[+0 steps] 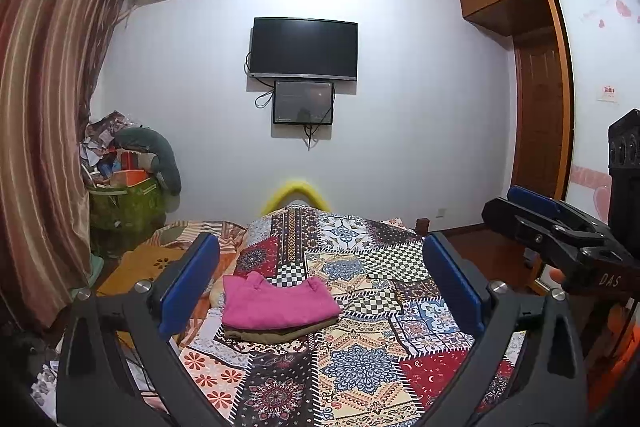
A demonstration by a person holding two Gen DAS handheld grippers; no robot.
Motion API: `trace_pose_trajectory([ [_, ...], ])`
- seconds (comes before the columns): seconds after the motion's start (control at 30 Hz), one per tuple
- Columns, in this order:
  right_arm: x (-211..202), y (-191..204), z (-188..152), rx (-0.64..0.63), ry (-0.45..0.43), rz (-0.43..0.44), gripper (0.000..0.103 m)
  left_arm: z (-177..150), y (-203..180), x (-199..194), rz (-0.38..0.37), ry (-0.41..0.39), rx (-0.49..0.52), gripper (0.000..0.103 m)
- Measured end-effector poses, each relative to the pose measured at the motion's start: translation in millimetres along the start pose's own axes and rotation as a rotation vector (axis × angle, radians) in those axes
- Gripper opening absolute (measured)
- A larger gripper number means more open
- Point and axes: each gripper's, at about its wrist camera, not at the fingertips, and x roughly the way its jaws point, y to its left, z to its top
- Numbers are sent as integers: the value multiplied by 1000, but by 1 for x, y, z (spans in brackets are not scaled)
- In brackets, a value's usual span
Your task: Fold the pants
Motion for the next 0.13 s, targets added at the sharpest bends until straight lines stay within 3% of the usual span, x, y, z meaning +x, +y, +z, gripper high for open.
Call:
trace_pose_trajectory([
  [0.13,0,-1,0,2,1,0,103,1,2,1,-3,3,-8,103],
])
